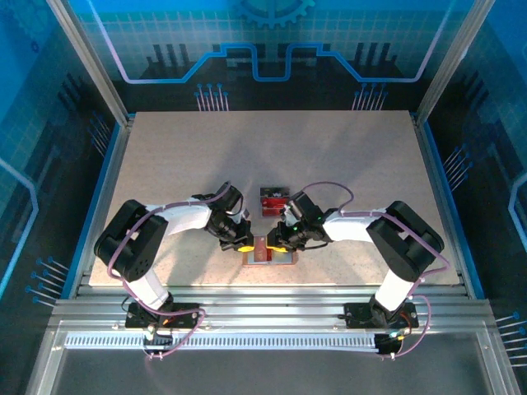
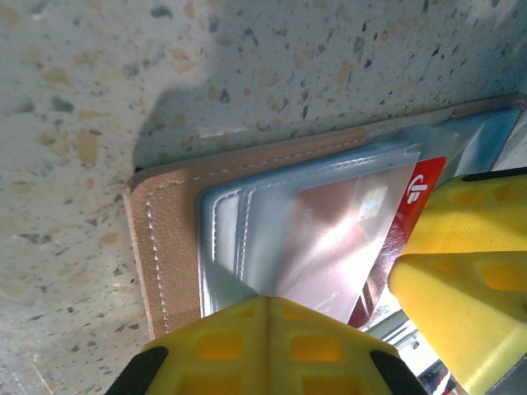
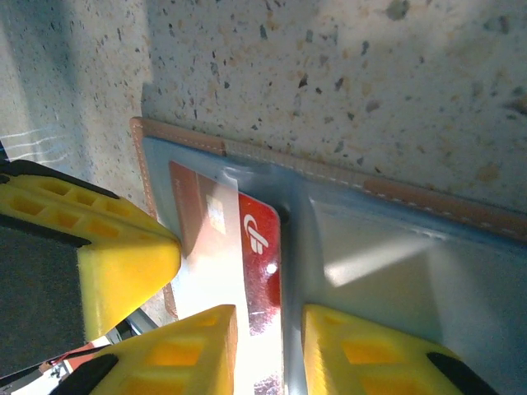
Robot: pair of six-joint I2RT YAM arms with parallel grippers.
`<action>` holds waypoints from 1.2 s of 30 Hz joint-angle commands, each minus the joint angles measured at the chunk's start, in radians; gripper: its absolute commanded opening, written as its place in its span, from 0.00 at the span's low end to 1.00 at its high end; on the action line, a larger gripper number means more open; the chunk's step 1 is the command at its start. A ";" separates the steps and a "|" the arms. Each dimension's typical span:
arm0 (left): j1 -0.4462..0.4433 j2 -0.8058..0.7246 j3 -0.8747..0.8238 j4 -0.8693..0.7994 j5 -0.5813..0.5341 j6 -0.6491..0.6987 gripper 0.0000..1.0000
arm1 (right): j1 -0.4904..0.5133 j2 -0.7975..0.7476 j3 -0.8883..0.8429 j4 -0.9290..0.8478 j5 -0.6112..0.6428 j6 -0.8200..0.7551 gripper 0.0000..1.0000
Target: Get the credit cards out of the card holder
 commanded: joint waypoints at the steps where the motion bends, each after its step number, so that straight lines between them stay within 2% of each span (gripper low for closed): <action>1: 0.005 0.007 -0.020 -0.025 -0.009 0.005 0.05 | -0.011 0.008 -0.020 0.017 -0.021 0.019 0.26; 20: 0.005 0.008 -0.016 -0.025 -0.006 0.007 0.05 | -0.010 -0.039 -0.014 0.004 -0.032 0.028 0.19; 36: 0.006 0.007 -0.017 -0.024 -0.008 0.004 0.05 | -0.010 -0.031 -0.017 0.011 -0.029 0.026 0.09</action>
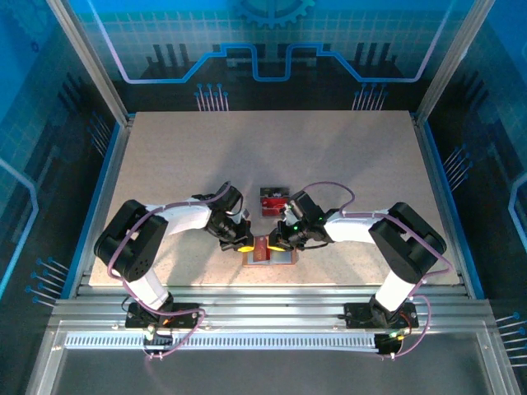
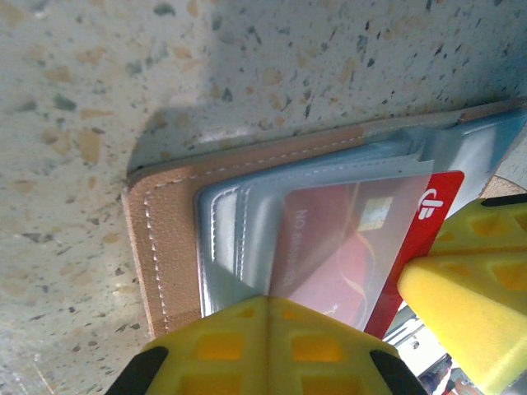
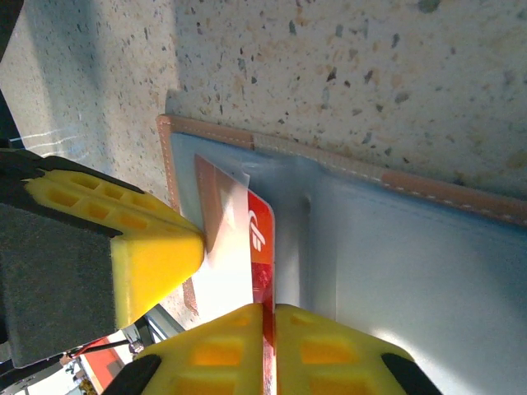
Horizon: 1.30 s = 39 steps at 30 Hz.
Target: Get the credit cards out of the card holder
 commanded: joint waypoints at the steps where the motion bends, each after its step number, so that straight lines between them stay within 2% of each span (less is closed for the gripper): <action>1: 0.005 0.007 -0.015 -0.025 -0.007 0.005 0.05 | -0.010 -0.009 -0.014 -0.002 -0.013 -0.002 0.08; 11: 0.006 0.002 -0.023 -0.026 -0.013 0.006 0.05 | -0.036 -0.030 -0.042 -0.021 -0.014 -0.025 0.00; 39: 0.005 -0.059 -0.029 -0.041 -0.032 -0.013 0.05 | -0.103 -0.219 -0.024 -0.292 0.015 -0.161 0.00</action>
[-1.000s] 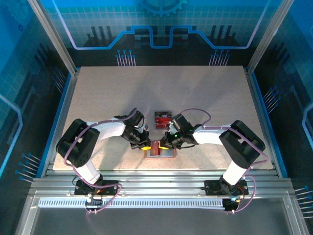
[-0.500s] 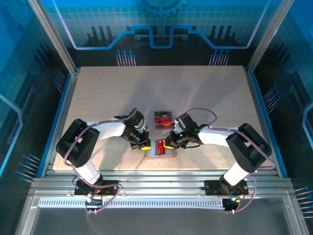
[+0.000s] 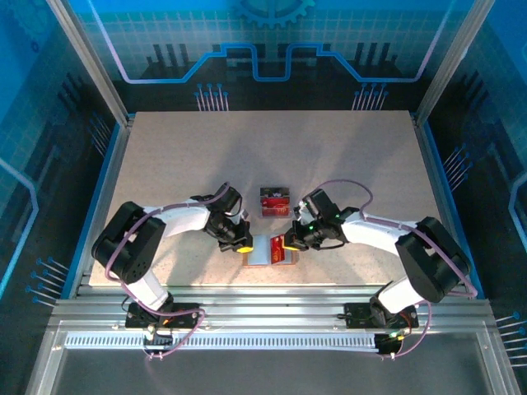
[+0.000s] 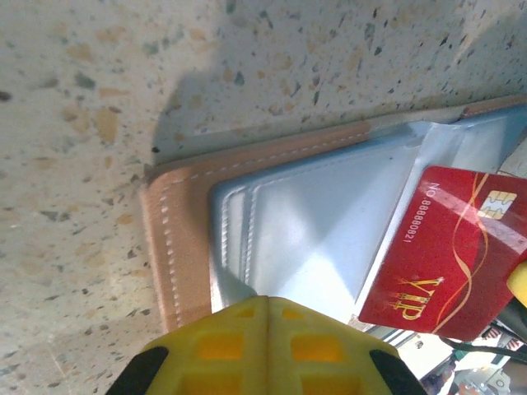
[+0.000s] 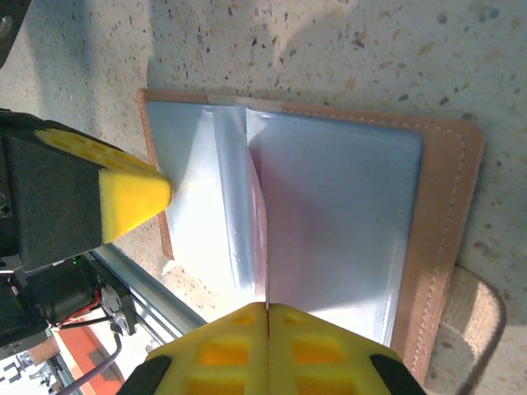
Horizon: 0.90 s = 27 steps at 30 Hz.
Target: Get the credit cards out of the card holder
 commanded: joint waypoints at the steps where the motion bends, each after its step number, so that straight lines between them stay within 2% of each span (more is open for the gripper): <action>1: 0.006 -0.035 -0.008 -0.041 -0.019 -0.015 0.05 | -0.017 -0.041 0.029 -0.080 0.012 -0.035 0.00; 6: 0.005 -0.058 0.003 -0.017 0.001 -0.043 0.06 | -0.019 -0.081 0.066 -0.145 0.015 -0.085 0.00; 11: 0.006 -0.084 0.019 -0.022 -0.010 -0.047 0.07 | -0.019 -0.078 0.188 -0.346 0.057 -0.251 0.00; 14: 0.015 -0.101 0.011 -0.019 -0.023 -0.047 0.08 | -0.006 -0.057 0.291 -0.479 0.070 -0.434 0.00; 21: 0.083 -0.151 -0.033 -0.018 -0.025 -0.028 0.08 | 0.024 -0.005 0.481 -0.703 0.226 -0.852 0.00; 27: 0.118 -0.184 -0.065 -0.017 -0.020 -0.018 0.09 | 0.040 0.128 0.677 -0.878 0.329 -1.157 0.00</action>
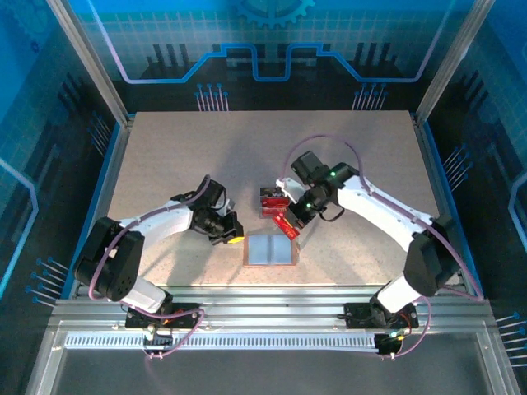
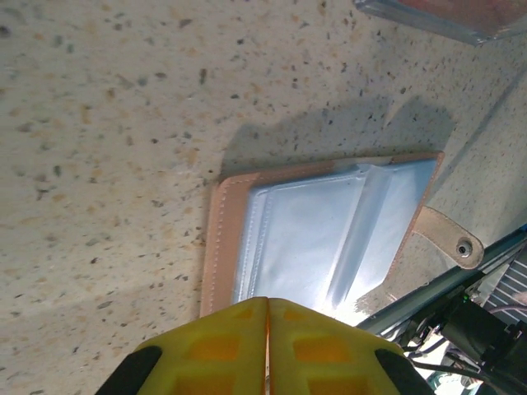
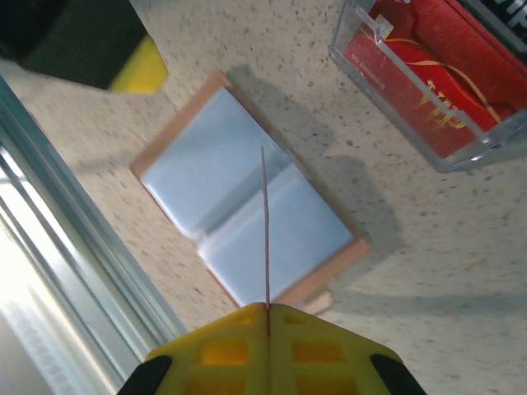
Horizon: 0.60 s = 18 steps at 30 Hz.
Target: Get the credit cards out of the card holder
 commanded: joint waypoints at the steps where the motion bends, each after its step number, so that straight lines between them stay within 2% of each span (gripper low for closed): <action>1: 0.012 -0.033 -0.025 -0.013 0.001 0.008 0.09 | 0.019 0.074 0.108 -0.179 0.086 -0.276 0.00; 8: 0.033 -0.059 -0.051 -0.013 0.002 0.010 0.09 | 0.055 0.203 0.286 -0.269 0.234 -0.540 0.00; 18: 0.060 -0.114 -0.092 -0.020 0.001 0.015 0.10 | 0.068 0.356 0.544 -0.329 0.245 -0.722 0.00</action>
